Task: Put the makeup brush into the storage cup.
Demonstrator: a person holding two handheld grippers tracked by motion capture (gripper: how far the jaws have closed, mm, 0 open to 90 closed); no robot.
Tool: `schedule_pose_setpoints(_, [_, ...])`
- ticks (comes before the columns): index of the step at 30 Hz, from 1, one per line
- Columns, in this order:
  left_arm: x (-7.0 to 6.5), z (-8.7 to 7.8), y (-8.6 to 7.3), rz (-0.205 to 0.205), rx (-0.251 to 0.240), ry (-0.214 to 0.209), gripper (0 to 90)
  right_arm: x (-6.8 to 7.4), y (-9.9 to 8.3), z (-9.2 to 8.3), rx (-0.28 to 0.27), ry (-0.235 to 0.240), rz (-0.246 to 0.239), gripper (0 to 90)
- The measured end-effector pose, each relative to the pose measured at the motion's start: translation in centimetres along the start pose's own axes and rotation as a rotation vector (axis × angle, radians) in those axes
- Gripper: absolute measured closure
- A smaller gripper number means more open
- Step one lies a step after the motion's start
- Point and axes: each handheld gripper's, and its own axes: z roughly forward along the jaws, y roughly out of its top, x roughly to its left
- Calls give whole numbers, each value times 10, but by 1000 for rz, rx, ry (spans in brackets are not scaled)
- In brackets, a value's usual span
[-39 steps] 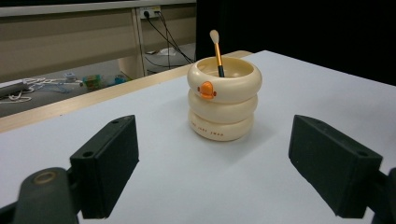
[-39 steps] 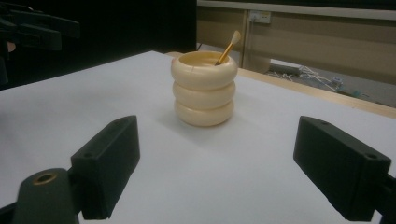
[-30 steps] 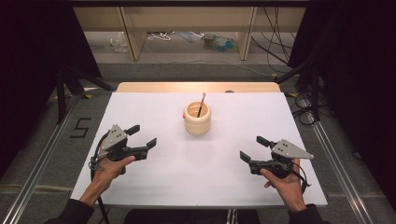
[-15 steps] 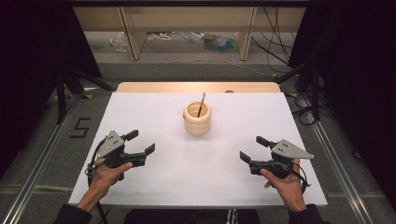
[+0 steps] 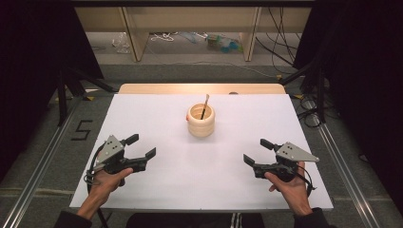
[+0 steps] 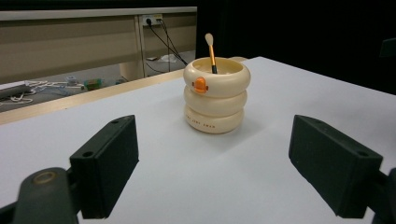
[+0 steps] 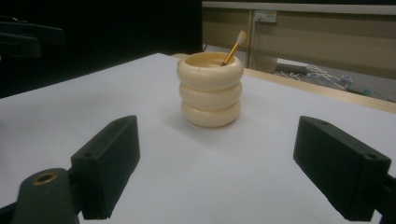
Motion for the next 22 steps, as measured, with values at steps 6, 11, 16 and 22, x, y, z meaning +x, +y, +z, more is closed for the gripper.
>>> schedule_pose_setpoints(6, [0,0,0,1,-1,0,156,1,0,1,-13,-17,3,155])
schedule_pose_setpoints(11, [0,0,0,1,-2,1,156,0,0,0,8,-5,-1,155])
schedule_pose_setpoints(16, [1,0,0,2,-3,2,156,0,0,0,7,-5,-1,155])
schedule_pose_setpoints(22, [1,0,0,1,-5,4,156,0,0,0,7,-5,-1,155])
